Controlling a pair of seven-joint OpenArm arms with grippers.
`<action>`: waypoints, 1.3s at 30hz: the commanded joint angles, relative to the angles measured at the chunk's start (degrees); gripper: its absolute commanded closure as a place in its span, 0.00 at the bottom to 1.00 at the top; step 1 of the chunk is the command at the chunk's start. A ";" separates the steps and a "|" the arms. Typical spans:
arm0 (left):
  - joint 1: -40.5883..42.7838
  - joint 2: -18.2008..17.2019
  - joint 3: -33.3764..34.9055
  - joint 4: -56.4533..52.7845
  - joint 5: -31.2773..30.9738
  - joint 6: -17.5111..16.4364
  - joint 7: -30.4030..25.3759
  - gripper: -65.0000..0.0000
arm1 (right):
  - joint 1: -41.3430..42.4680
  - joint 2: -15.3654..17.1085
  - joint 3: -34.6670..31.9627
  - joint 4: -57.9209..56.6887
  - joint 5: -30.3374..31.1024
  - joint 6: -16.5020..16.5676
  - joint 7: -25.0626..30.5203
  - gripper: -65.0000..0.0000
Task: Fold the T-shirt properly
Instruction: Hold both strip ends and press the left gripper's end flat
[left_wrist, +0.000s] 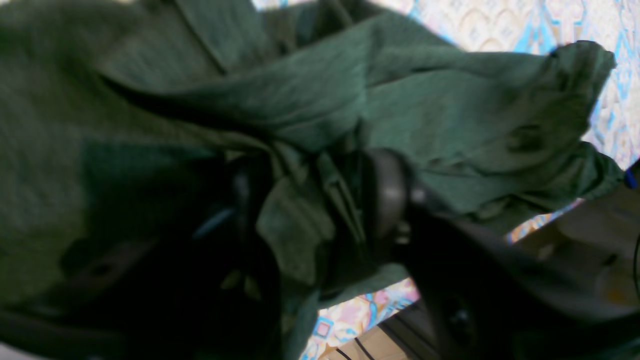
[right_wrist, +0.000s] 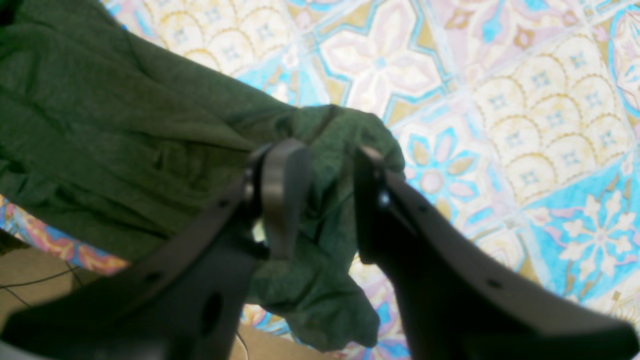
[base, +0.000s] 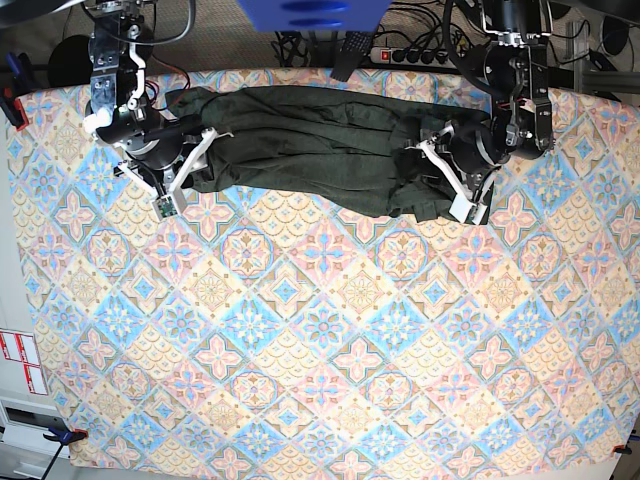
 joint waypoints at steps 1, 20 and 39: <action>0.35 -0.47 -0.29 4.83 -3.97 -0.89 -0.87 0.51 | 0.25 0.56 0.25 1.02 0.52 0.19 1.16 0.70; 1.05 -12.69 -10.05 0.08 -17.68 -0.89 -1.31 0.51 | 0.42 0.73 0.16 -4.43 0.52 0.19 -3.59 0.66; 1.14 -14.89 -9.70 -0.10 -17.59 -0.89 -1.31 0.51 | 6.75 0.73 0.95 -20.52 13.01 0.19 -3.68 0.49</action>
